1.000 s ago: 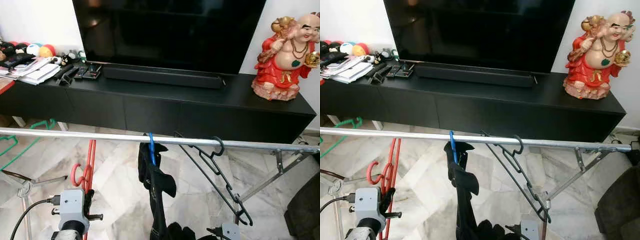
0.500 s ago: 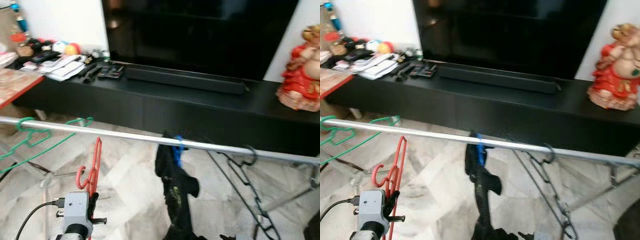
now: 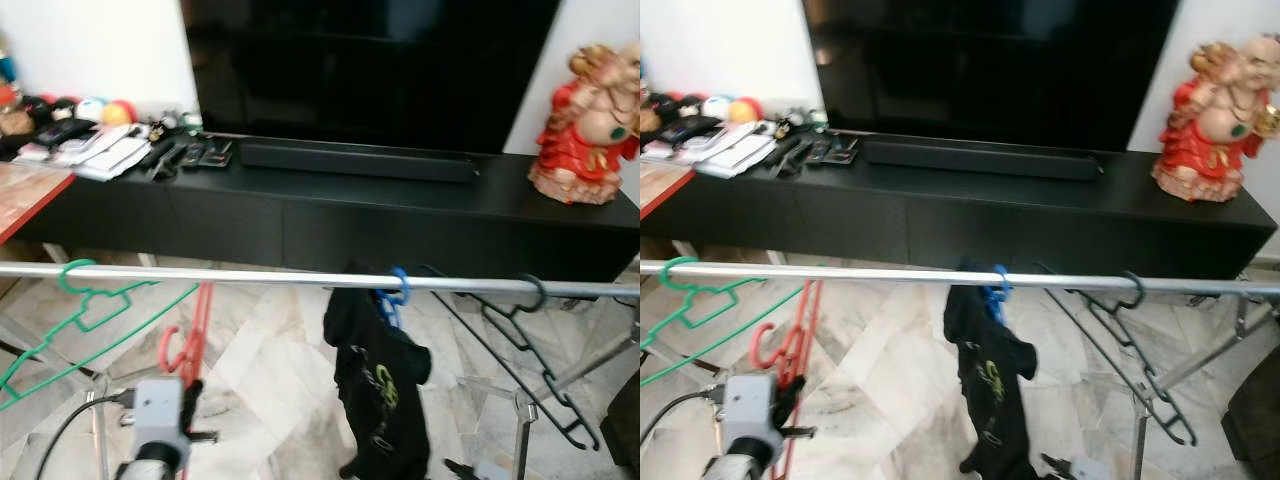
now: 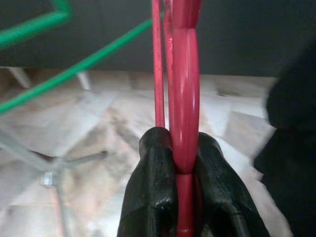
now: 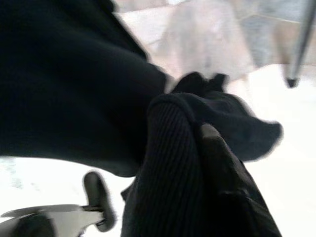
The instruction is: Hang hanger
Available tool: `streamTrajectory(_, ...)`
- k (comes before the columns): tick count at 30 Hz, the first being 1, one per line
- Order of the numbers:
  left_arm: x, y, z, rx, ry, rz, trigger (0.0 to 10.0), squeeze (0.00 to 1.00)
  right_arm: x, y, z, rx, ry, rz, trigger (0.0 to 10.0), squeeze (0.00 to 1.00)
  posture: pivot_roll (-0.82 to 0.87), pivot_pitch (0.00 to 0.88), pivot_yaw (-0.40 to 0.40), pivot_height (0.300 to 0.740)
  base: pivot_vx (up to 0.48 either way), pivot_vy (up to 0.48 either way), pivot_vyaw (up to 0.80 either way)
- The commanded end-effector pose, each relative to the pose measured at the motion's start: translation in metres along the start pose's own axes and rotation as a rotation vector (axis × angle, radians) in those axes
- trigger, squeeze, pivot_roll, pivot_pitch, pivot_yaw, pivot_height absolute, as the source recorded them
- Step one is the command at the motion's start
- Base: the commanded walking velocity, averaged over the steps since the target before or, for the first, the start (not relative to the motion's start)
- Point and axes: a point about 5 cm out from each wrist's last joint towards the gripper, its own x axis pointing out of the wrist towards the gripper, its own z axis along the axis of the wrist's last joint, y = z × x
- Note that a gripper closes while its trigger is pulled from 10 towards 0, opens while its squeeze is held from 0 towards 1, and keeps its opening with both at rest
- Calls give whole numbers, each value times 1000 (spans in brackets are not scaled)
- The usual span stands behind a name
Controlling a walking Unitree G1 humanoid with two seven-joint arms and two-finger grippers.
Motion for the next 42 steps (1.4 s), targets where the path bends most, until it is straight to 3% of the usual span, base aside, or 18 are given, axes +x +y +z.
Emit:
streamTrajectory(1,1,-7,1,-2,-10,-20,10000,0,0,-11,4,10,-8,-31,10000,0,52,36,-1,740,0,0,0)
streamTrajectory(42,2,-14,4,9,-38,-34,10000,0,1,-6,6,-37,-1,-43,10000,0,55,52,-11,740,0,0,0)
